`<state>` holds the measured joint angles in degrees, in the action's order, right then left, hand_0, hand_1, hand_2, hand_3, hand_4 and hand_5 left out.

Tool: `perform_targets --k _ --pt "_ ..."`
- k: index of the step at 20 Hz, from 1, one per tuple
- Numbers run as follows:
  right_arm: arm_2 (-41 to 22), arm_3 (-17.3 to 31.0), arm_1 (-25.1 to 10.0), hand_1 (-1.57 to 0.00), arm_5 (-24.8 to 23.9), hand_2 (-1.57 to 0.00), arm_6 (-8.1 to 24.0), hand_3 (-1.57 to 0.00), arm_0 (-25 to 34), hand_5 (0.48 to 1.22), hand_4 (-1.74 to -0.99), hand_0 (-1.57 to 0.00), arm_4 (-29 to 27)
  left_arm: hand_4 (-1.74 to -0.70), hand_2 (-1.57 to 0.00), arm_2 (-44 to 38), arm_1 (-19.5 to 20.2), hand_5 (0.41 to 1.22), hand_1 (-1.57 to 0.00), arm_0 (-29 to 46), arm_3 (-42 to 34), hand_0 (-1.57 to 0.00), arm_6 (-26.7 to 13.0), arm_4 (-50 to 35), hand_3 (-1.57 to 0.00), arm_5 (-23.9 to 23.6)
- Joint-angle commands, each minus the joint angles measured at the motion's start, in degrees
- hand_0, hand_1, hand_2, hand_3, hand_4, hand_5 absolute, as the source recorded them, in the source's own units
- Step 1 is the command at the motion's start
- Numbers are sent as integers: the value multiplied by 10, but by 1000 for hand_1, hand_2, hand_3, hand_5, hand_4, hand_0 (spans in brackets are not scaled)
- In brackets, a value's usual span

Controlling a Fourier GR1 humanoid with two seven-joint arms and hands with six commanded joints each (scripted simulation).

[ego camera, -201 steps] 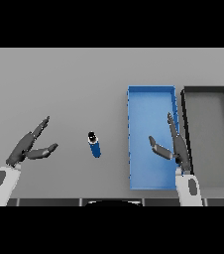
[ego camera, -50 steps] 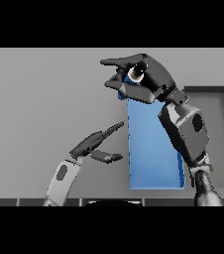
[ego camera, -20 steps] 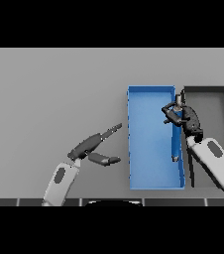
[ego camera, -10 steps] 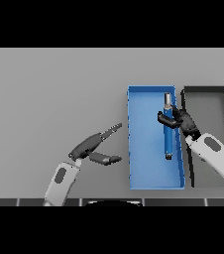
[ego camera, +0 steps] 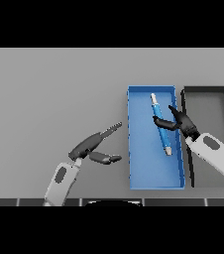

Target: Pick up the blue pipe and place it into the blue bin.

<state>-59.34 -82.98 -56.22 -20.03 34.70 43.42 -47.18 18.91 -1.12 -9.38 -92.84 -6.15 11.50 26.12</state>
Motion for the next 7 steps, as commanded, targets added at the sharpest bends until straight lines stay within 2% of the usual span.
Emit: perform_targets --k 1,7 --pt "-3 -3 1 -9 1 -9 2 -5 1 666 -1020 -10 1 -886 1 6 -1 431 1 8 -6 1 4 2 1 1" --pt "-13 4 6 -5 8 -5 1 -3 6 643 -1022 -6 -2 -885 1 6 -5 431 1 3 1 1 -4 3 1 -1"
